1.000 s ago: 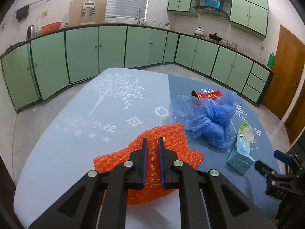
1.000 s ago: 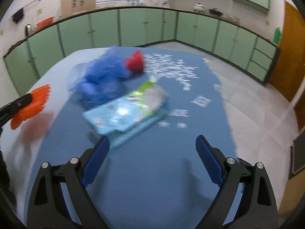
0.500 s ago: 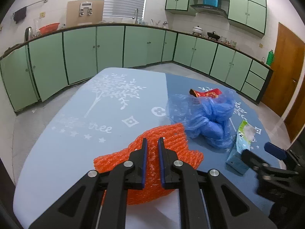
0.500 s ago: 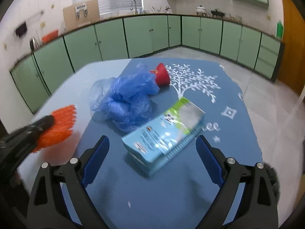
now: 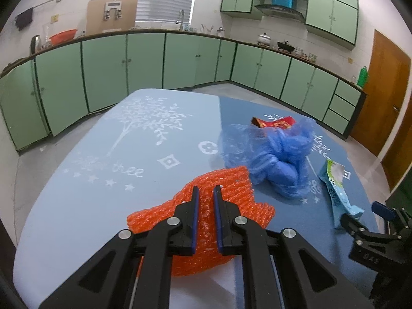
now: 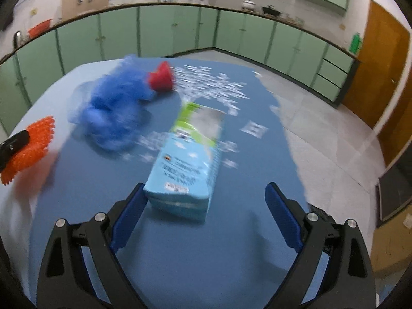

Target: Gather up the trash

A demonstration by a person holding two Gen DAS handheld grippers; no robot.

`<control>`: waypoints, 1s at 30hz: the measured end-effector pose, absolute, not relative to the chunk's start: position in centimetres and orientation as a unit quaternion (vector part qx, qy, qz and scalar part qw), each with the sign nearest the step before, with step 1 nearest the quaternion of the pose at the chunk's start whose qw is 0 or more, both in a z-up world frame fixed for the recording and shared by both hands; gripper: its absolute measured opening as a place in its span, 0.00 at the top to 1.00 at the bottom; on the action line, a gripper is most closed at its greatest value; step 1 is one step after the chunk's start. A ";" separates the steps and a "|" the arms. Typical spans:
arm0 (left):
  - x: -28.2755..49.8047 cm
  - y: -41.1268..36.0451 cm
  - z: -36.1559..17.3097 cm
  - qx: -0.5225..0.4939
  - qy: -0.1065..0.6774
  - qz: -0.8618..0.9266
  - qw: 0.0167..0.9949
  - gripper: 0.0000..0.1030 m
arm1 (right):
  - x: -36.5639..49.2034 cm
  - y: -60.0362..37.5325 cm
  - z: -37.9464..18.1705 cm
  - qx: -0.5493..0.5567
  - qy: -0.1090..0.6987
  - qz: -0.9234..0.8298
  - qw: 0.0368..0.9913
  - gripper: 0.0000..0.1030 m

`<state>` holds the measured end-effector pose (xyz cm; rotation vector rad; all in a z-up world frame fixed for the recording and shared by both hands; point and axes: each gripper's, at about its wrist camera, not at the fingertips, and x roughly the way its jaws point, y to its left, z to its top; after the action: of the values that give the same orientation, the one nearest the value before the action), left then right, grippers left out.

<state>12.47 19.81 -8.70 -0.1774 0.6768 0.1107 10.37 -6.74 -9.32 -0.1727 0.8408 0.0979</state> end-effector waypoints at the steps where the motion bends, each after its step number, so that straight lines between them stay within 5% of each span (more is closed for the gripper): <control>1: 12.5 19.5 -8.7 -0.086 0.332 0.050 0.938 0.89 | 10.2 -7.5 -9.4 -0.071 0.410 0.048 0.908 0.13; 12: 12.8 17.6 -8.7 -0.074 0.338 0.033 0.938 0.89 | 11.9 -7.2 -10.1 0.003 0.413 0.082 0.907 0.14; 17: 13.0 17.0 -8.7 -0.070 0.339 0.029 0.938 0.89 | 12.9 -6.6 -10.6 -0.013 0.433 0.077 0.898 0.28; 21: 13.2 16.2 -8.6 -0.066 0.338 0.023 0.939 0.89 | 13.0 -7.0 -10.7 -0.014 0.435 0.089 0.896 0.53; 30: 13.0 14.2 -7.8 -0.061 0.330 0.009 0.942 0.89 | 11.2 -9.0 -8.2 -0.015 0.404 0.110 0.908 0.56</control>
<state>13.02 14.24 -7.83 -0.1241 0.6740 0.0176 11.15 -8.99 -8.15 -0.0318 0.8339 0.2271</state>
